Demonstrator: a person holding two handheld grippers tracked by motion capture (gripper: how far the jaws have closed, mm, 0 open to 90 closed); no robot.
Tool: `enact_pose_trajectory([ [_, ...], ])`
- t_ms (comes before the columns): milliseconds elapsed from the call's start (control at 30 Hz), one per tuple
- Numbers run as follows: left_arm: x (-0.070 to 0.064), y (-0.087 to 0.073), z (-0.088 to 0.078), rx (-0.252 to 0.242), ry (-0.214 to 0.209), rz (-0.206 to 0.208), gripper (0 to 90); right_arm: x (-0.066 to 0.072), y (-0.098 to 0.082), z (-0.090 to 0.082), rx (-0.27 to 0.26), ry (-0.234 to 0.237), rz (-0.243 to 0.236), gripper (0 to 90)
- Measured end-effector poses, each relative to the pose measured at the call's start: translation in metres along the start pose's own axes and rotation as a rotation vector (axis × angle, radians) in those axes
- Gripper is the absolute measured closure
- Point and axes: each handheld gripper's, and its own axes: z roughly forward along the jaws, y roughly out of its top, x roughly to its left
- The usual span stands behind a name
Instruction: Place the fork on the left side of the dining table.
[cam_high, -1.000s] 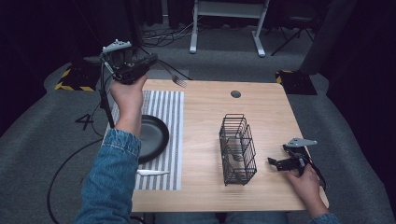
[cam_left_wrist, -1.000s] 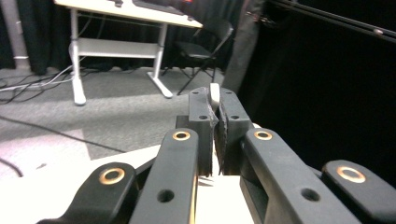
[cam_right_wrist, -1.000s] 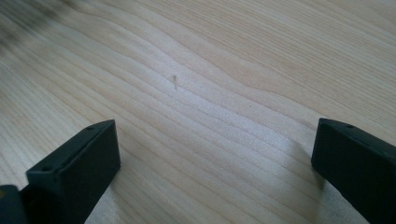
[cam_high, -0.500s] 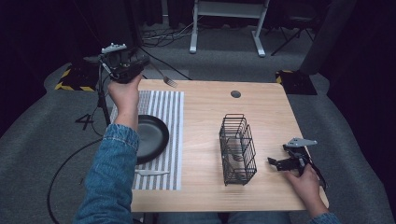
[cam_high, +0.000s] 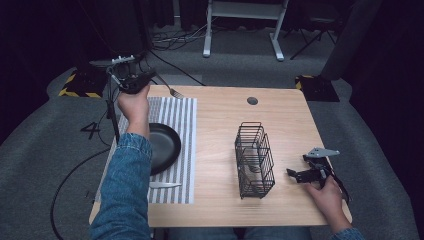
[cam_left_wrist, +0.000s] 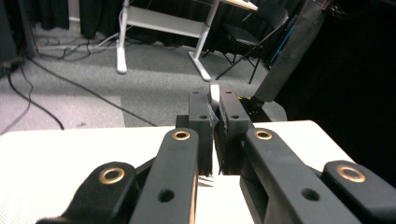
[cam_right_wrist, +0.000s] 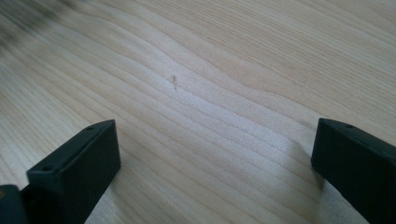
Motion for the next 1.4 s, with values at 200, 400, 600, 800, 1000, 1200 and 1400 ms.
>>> enact_pose_trajectory([
  [200, 0.014, -0.014, 0.006, 0.028, 0.036, -0.019, 86.4, 0.000, 0.000, 0.000, 0.000, -0.001, 0.000, 1.3],
  [400, 0.026, -0.026, 0.011, 0.059, 0.063, -0.033, 86.4, 0.000, 0.000, 0.000, 0.000, -0.001, 0.000, 1.3],
  [600, 0.031, -0.035, 0.014, 0.074, 0.060, -0.048, 86.4, 0.000, 0.000, 0.000, 0.000, -0.001, 0.000, 1.3],
  [800, 0.030, -0.044, 0.020, 0.105, 0.058, -0.046, 86.4, 0.000, 0.000, 0.000, 0.000, -0.001, 0.000, 1.3],
  [1000, 0.036, -0.048, 0.020, 0.128, 0.062, -0.069, 86.4, 0.000, 0.000, 0.000, 0.000, -0.001, 0.000, 1.3],
  [1200, 0.033, -0.050, 0.022, 0.163, 0.070, -0.049, 86.3, 0.000, 0.000, 0.000, 0.000, -0.001, 0.000, 1.4],
  [1400, 0.033, -0.050, 0.022, 0.162, 0.069, -0.052, 86.2, 0.000, 0.000, 0.000, 0.000, -0.002, 0.001, 1.4],
])
